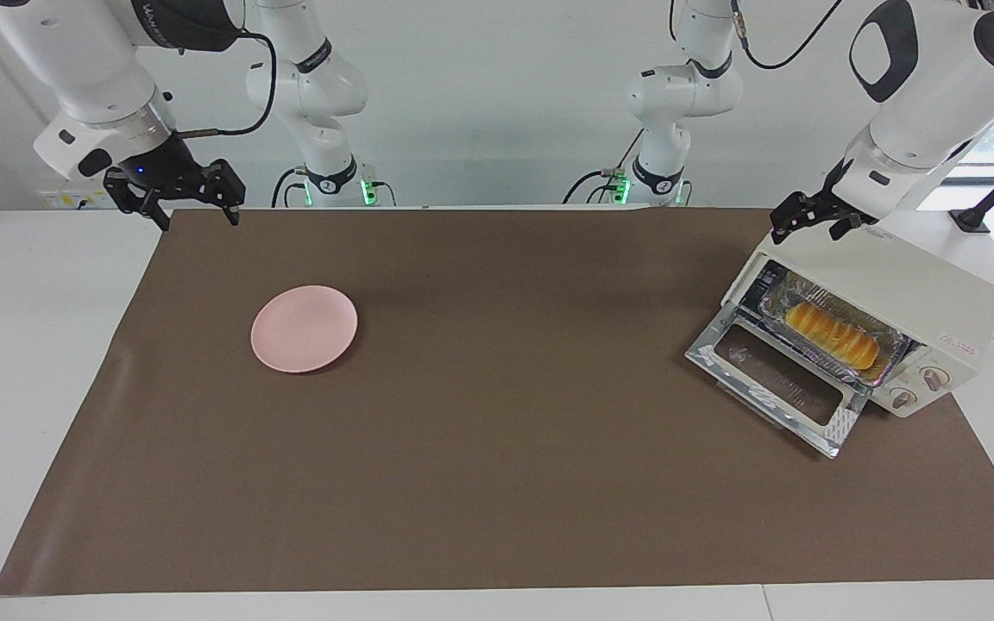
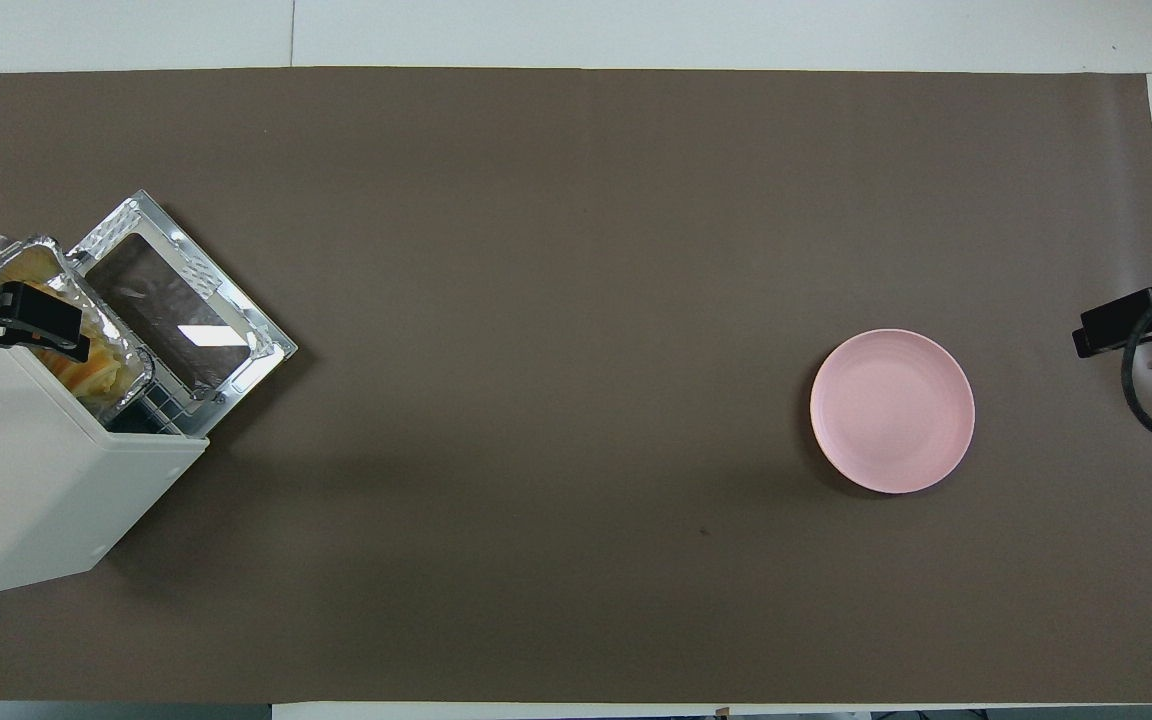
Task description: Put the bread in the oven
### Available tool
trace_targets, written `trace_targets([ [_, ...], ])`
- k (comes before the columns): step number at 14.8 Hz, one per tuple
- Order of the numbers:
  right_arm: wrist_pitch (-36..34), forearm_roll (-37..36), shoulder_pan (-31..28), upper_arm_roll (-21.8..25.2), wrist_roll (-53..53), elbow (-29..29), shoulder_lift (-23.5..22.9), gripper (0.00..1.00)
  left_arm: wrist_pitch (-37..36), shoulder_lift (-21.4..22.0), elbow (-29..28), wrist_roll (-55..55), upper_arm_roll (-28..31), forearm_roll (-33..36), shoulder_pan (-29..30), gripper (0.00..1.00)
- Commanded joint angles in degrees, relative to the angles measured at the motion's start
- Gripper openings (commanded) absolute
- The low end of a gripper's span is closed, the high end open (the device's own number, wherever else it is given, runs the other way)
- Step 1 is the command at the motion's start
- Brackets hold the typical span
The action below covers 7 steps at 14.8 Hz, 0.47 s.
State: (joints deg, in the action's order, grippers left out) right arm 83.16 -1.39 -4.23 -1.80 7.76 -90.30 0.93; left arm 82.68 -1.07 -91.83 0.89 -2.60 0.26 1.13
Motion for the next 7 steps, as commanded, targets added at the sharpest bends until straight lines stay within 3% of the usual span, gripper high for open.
trace_targets([
  [1, -0.02, -0.71, -0.51, -0.57, -0.46, -1.1, 1.09, 1.0, 0.65, 1.86, -2.3, 0.43, -0.47, -0.26, -1.55, 1.0],
  [7, -0.1, -0.71, -0.51, -0.57, -0.46, -1.1, 1.09, 1.0, -1.47, 1.59, -0.18, -0.36, -0.74, 1.06, -1.92, 1.0],
])
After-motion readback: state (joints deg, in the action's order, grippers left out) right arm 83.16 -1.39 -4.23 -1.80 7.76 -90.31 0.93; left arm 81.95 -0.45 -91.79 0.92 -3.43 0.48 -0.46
